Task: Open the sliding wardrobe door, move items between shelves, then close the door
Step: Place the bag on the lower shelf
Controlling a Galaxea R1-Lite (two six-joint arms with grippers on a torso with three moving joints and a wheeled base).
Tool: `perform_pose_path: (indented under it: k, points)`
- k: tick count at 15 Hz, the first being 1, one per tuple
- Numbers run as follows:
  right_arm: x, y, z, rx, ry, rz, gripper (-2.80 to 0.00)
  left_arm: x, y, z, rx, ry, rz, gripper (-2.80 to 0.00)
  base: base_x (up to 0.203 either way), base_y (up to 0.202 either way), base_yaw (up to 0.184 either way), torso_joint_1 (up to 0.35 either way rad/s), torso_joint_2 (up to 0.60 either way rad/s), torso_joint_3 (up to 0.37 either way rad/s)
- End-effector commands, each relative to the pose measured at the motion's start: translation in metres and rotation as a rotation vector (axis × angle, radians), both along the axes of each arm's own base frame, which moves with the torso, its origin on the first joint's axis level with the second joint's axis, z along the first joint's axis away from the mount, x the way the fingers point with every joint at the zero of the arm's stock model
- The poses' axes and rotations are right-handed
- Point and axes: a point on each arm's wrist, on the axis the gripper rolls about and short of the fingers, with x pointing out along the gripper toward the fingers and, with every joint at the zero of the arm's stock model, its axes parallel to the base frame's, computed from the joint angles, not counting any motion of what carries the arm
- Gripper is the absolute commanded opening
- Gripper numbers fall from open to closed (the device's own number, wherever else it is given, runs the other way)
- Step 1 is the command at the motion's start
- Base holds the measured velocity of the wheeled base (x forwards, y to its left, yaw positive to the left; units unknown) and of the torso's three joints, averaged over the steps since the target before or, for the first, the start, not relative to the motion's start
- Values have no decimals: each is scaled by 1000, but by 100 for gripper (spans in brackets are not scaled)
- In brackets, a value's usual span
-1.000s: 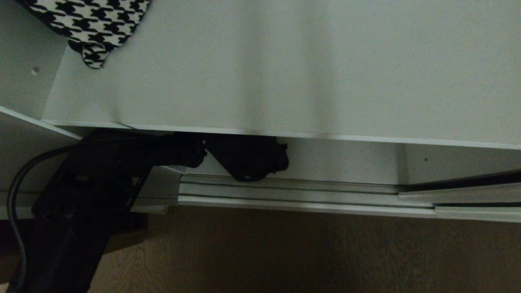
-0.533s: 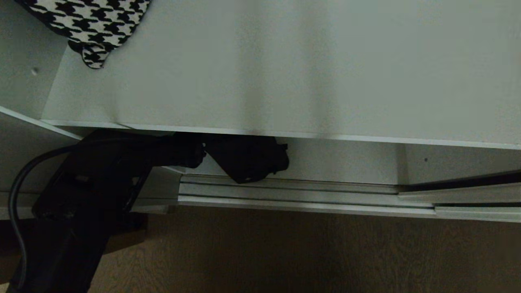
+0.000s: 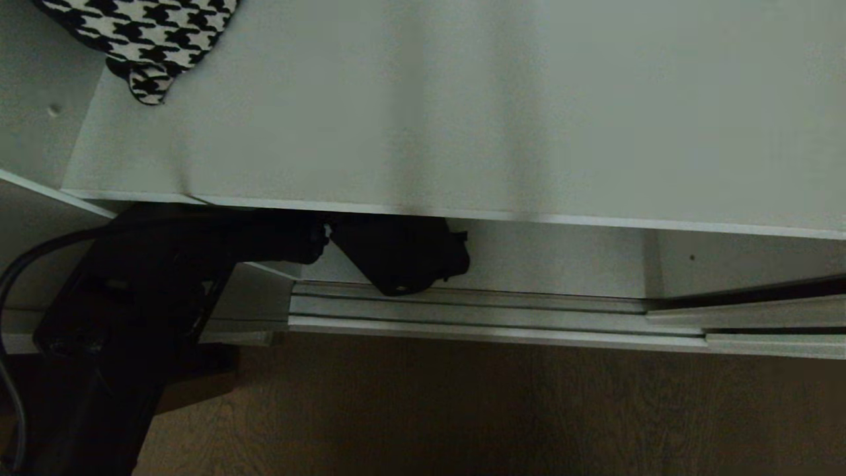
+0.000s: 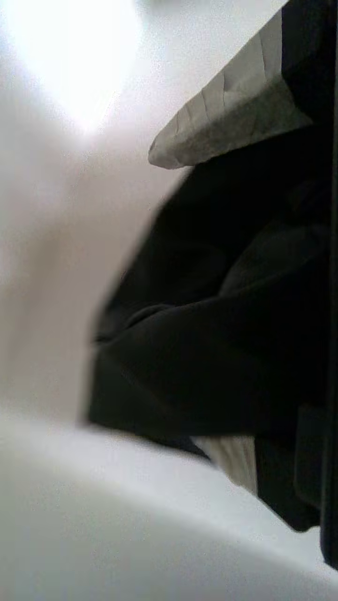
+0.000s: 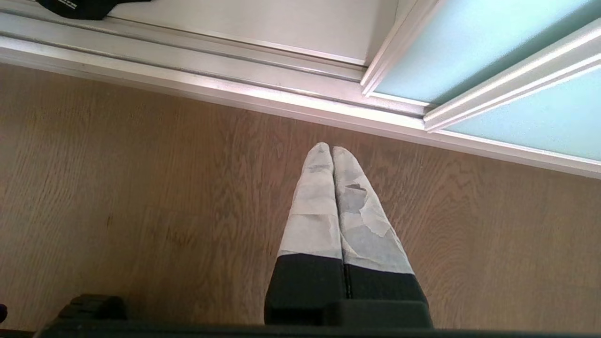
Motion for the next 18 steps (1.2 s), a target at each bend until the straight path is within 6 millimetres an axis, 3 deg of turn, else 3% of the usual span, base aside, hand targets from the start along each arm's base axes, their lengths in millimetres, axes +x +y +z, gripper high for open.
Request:
perform_pose_path:
  k: [1,4,9,14,18]
  points:
    - [0,0,0,-1,-4,0,-280,-3,7,9,41,21,-70,0,0,0,0,0,0,0]
    - [0,0,0,-1,-2,0,-280,-4,7,11,38,1,-58,0,0,0,0,0,0,0]
    - [0,0,0,-1,-4,0,-280,-14,9,31,45,-91,-40,0,0,0,0,0,0,0]
    - [0,0,0,-1,-2,0,-280,-27,11,51,95,-61,-77,0,0,0,0,0,0,0]
    - [0,0,0,-1,-4,0,-280,-23,9,42,104,15,-90,0,0,0,0,0,0,0]
